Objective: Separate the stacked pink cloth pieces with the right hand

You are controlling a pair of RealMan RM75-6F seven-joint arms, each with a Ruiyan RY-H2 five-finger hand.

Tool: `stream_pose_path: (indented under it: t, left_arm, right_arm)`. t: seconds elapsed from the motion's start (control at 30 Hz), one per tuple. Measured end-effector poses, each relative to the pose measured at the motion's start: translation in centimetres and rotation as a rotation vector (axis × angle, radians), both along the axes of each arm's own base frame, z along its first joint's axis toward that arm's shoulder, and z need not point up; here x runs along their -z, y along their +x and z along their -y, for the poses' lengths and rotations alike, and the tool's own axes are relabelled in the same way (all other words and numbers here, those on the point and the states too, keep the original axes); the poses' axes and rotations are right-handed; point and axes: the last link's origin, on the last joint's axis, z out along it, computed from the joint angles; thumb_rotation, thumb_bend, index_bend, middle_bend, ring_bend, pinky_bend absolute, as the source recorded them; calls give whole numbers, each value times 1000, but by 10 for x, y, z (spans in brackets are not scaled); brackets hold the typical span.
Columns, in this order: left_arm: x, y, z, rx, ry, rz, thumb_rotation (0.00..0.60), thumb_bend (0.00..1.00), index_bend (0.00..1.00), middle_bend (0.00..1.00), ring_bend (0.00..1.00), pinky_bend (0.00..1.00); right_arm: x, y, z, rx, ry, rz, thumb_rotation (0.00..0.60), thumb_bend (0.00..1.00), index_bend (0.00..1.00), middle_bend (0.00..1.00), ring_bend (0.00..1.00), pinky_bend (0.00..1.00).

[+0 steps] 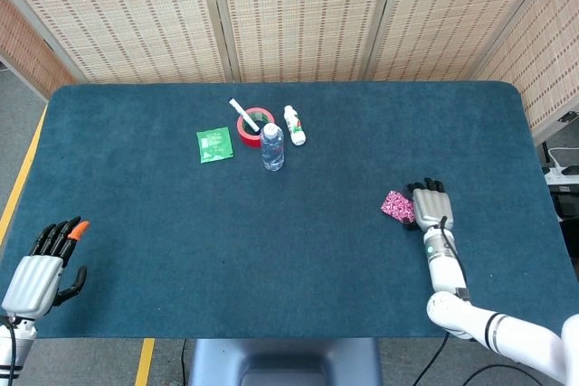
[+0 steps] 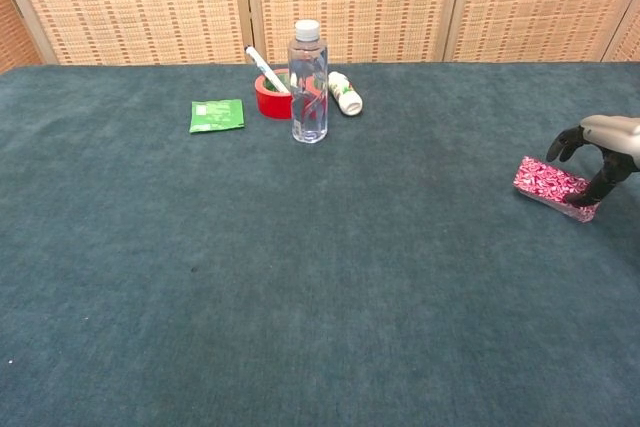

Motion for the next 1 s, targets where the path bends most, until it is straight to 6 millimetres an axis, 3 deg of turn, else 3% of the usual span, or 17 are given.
stream_pose_path:
  t: [0.5, 1.0]
  left_arm:
    - [1, 1, 0, -1, 1, -1, 600, 511, 0, 0, 0, 73]
    - [-2, 0, 2, -2, 1, 5, 600, 511, 0, 0, 0, 74]
  right_arm:
    - [-10, -1, -6, -28, -4, -2, 600, 241, 212, 183, 25, 0]
    - [-3, 6, -8, -30, 18, 0, 600, 205, 180, 182, 25, 0]
